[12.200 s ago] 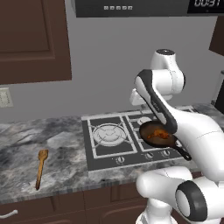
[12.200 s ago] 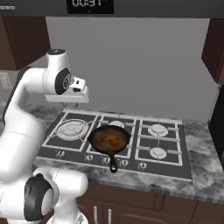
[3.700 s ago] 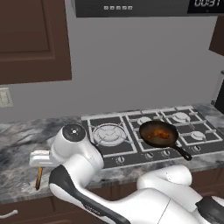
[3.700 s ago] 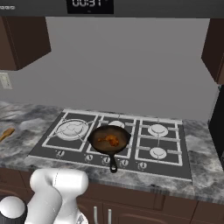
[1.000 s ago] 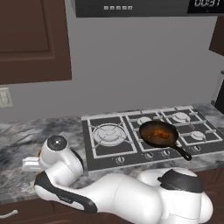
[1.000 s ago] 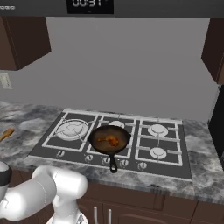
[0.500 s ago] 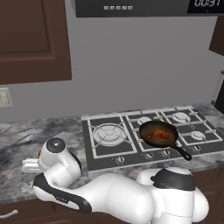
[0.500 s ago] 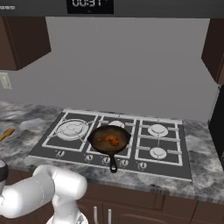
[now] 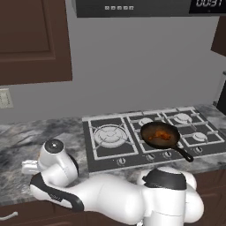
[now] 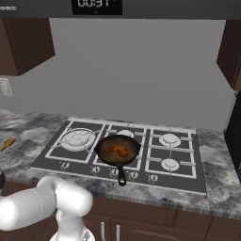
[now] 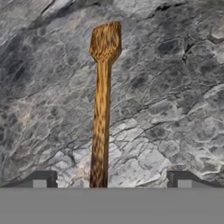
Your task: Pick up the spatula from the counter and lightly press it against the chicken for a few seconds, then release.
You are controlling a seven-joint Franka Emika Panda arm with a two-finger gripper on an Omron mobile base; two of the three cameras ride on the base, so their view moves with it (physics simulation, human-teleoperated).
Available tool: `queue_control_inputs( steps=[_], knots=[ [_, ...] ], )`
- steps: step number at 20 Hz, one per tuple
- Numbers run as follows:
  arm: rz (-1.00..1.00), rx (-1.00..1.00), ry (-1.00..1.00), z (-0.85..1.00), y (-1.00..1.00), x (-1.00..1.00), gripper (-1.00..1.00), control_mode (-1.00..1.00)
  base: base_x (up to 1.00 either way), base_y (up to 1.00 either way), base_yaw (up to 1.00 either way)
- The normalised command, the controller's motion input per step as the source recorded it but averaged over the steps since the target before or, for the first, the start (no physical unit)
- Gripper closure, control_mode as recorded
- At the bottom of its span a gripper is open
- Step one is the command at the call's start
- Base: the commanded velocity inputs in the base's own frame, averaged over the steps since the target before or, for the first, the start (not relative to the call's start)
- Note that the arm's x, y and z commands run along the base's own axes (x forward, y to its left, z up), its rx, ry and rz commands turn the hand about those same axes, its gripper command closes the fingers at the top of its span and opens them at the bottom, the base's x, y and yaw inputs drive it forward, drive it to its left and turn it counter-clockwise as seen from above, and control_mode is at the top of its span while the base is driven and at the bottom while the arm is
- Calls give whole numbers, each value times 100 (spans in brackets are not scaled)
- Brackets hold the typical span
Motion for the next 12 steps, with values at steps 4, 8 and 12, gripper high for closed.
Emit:
queue_control_inputs(
  steps=[4,8,12],
  knots=[
    [-1,0,5,-11,12,15,-100,-100,0,0,0],
    [-1,0,4,-15,10,13,-100,-100,0,0,0],
    [-1,0,3,-19,11,11,-100,-100,0,0,0]
  ],
)
